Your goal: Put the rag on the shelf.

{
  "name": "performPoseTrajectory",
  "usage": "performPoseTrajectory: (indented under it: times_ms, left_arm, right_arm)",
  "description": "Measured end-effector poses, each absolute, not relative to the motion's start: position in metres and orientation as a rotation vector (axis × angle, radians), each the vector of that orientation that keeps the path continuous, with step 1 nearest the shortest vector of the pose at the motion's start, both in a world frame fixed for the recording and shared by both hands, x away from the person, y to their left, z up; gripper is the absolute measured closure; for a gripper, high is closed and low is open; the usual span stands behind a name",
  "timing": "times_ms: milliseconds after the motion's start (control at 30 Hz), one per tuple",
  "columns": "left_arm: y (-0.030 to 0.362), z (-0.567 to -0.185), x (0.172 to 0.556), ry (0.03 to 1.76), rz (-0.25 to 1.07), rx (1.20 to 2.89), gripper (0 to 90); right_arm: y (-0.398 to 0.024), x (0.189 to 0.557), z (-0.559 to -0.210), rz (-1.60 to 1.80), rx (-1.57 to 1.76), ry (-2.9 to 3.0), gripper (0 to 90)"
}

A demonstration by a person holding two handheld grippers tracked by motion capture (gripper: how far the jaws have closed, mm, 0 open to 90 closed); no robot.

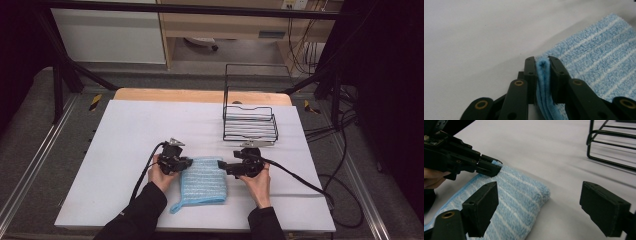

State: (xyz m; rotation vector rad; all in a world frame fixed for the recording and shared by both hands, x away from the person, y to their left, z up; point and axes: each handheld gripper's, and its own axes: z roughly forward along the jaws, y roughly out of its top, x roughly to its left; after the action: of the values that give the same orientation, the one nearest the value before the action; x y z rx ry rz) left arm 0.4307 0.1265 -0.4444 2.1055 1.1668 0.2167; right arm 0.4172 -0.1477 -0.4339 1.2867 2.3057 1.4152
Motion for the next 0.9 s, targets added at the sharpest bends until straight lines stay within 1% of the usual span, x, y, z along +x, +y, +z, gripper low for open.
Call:
performPoseTrajectory:
  times_ms: [133, 200, 233, 267, 300, 333, 433, 500, 633, 667, 733, 767, 900]
  left_arm:
    - [0.127, -0.445, 0.431, 1.153, 0.216, 2.107, 77.2]
    - [0.128, -0.445, 0.431, 1.147, 0.213, 2.106, 77.1]
    - [0.128, -0.446, 0.431, 1.145, 0.212, 2.105, 77.1]
    - [0.128, -0.446, 0.431, 1.14, 0.212, 2.11, 77.0]
    - [0.128, -0.446, 0.431, 1.138, 0.214, 2.111, 77.0]
    - [0.128, -0.446, 0.431, 1.136, 0.214, 2.111, 77.0]
    - [0.129, -0.446, 0.431, 1.129, 0.215, 2.109, 76.9]
    - [0.129, -0.446, 0.431, 1.125, 0.214, 2.11, 76.8]
    - [0.13, -0.447, 0.431, 1.123, 0.207, 2.106, 76.8]
    - [0.131, -0.447, 0.431, 1.122, 0.204, 2.105, 76.8]
    - [0.131, -0.447, 0.432, 1.126, 0.195, 2.099, 76.8]
    - [0.132, -0.447, 0.432, 1.124, 0.185, 2.095, 76.8]
    - [0.136, -0.448, 0.434, 1.135, 0.154, 2.064, 77.6]
  right_arm:
    - [-0.141, 0.429, -0.44, 1.378, 1.316, 2.323, 30.3]
    - [-0.139, 0.433, -0.445, 1.351, 1.346, 2.336, 38.0]
    - [-0.138, 0.435, -0.447, 1.341, 1.355, 2.348, 39.7]
    - [-0.137, 0.438, -0.451, 1.322, 1.369, 2.363, 45.3]
    - [-0.137, 0.439, -0.453, 1.319, 1.37, 2.371, 47.2]
    - [-0.137, 0.439, -0.453, 1.319, 1.37, 2.371, 47.2]
    - [-0.136, 0.441, -0.457, 1.305, 1.363, 2.393, 52.3]
    - [-0.135, 0.44, -0.457, 1.313, 1.348, 2.405, 58.6]
    - [-0.134, 0.438, -0.458, 1.324, 1.353, 2.44, 68.3]
    - [-0.134, 0.438, -0.458, 1.324, 1.353, 2.44, 68.3]
    - [-0.134, 0.439, -0.458, 1.331, 1.38, 2.452, 72.7]
    - [-0.134, 0.439, -0.458, 1.331, 1.38, 2.452, 72.7]
    - [-0.135, 0.439, -0.455, 1.341, 1.409, 2.46, 78.0]
